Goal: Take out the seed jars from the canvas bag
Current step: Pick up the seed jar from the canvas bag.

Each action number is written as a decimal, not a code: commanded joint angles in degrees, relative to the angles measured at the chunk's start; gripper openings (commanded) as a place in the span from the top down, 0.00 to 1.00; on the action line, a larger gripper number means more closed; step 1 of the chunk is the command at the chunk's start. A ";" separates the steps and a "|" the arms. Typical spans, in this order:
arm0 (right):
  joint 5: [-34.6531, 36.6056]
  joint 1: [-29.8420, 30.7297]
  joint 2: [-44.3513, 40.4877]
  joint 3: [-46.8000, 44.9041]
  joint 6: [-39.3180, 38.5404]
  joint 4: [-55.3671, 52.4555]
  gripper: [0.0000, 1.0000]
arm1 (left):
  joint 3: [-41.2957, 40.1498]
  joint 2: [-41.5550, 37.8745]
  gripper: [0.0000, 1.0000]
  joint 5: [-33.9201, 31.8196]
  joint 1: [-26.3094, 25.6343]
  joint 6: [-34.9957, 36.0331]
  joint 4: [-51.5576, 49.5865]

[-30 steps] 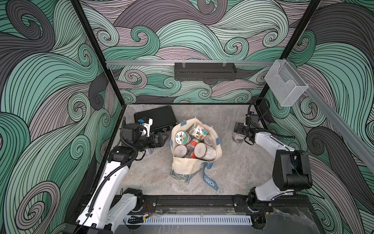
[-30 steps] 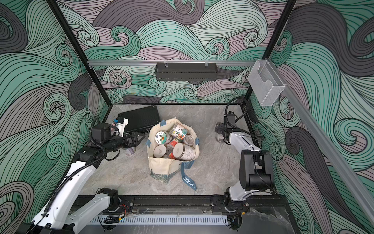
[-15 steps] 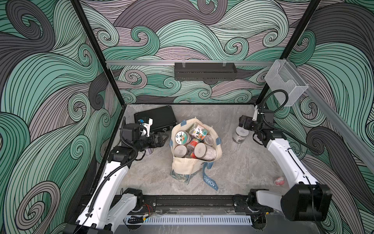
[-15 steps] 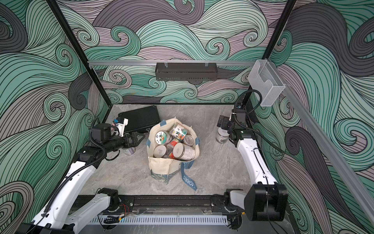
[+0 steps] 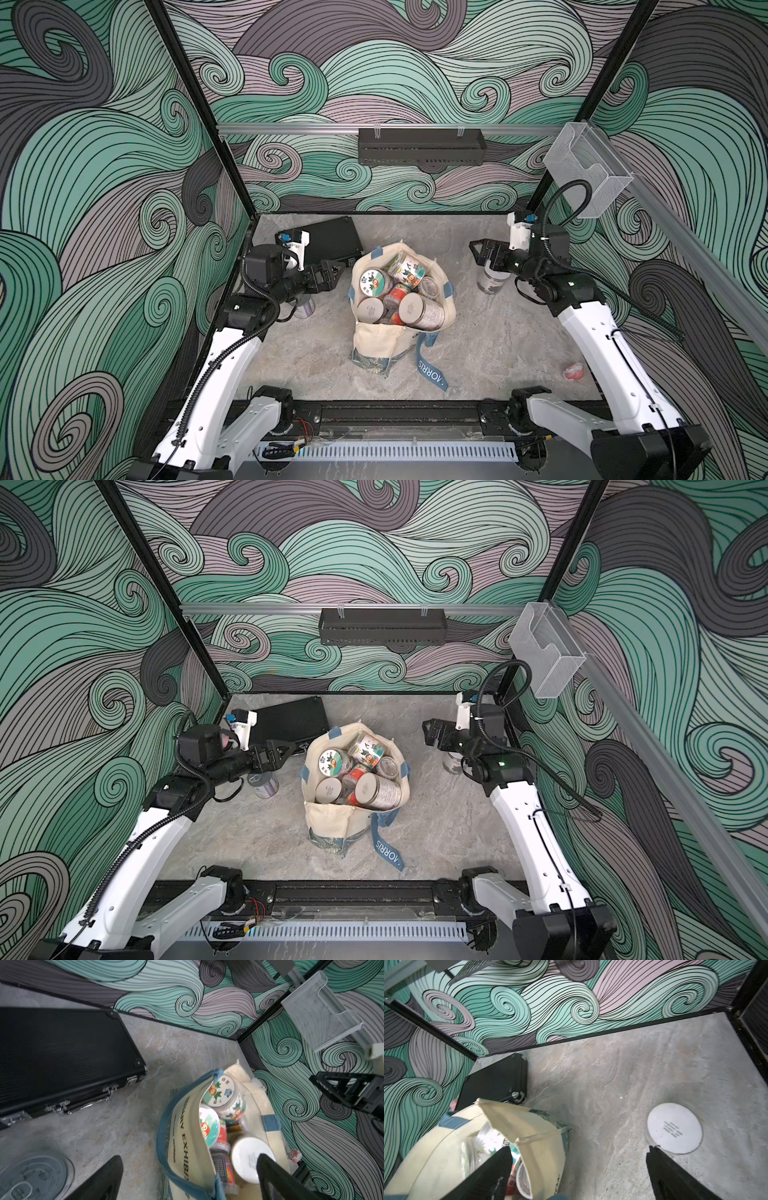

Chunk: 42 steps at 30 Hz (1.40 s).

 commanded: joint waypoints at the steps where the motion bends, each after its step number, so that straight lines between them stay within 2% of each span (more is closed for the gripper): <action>1: -2.76 3.16 0.79 3.54 0.21 -2.58 0.01 | 6.48 4.35 0.01 -2.67 -0.42 0.00 2.34; 5: -3.64 7.83 1.39 6.15 -1.07 -4.17 0.01 | 10.28 9.96 0.01 -5.08 -0.36 1.30 2.25; 10: -2.81 13.37 3.28 9.28 -4.09 -7.37 0.01 | 5.18 10.36 0.01 -7.41 0.27 2.33 5.42; 17: -1.97 20.44 6.66 12.57 -6.81 -8.59 0.01 | 2.36 11.04 0.01 -4.31 0.73 0.19 6.76; 25: -1.32 27.31 14.62 18.35 -12.59 -11.06 0.01 | 2.38 15.82 0.01 3.25 0.73 -2.56 8.25; 29: 3.11 30.92 19.29 21.94 -16.80 -14.71 0.01 | 2.36 15.31 0.01 4.12 0.73 -2.76 8.33; 37: 10.67 32.86 27.57 27.11 -21.69 -21.54 0.02 | 1.87 16.30 0.01 6.20 0.56 -4.15 9.52; 42: 11.14 33.12 31.97 29.97 -22.75 -25.30 0.10 | 1.69 15.73 0.01 5.59 0.47 -3.89 9.46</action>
